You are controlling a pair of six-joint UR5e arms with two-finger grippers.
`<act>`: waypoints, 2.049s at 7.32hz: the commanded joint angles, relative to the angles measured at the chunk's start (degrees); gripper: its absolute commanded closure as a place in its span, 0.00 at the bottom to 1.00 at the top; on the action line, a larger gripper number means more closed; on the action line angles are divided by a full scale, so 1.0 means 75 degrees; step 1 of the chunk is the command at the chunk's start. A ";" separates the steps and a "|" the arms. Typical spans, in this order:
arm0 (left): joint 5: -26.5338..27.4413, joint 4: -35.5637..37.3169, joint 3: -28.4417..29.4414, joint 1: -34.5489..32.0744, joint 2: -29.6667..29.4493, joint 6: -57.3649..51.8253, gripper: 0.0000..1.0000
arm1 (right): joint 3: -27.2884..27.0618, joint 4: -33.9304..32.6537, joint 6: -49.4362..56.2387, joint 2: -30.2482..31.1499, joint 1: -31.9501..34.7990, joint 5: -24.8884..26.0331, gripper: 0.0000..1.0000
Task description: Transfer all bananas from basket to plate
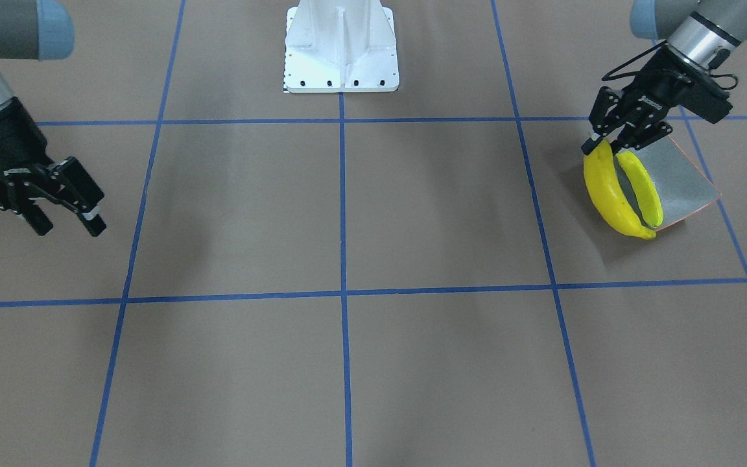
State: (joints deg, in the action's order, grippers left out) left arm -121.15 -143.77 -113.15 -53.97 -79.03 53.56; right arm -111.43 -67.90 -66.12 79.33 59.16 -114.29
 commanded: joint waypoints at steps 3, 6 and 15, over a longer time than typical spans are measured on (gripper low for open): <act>0.0179 -0.0002 0.1150 -0.0303 0.1127 -0.2930 1.00 | 0.0546 0.0053 0.4166 0.1574 0.1833 -0.1270 0.00; 0.0309 -0.0037 0.1645 -0.0339 0.1279 -0.3461 0.98 | 0.0818 0.0053 0.5066 0.1763 0.2271 -0.1473 0.00; -0.0570 -0.0459 0.1423 -0.0397 0.0847 -0.3568 0.00 | 0.1305 0.0076 0.6336 0.2173 0.2982 -0.2042 0.00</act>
State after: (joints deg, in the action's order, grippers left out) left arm -124.59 -147.26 -102.43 -56.84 -71.50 26.49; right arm -104.39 -67.50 -23.82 94.70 78.67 -126.66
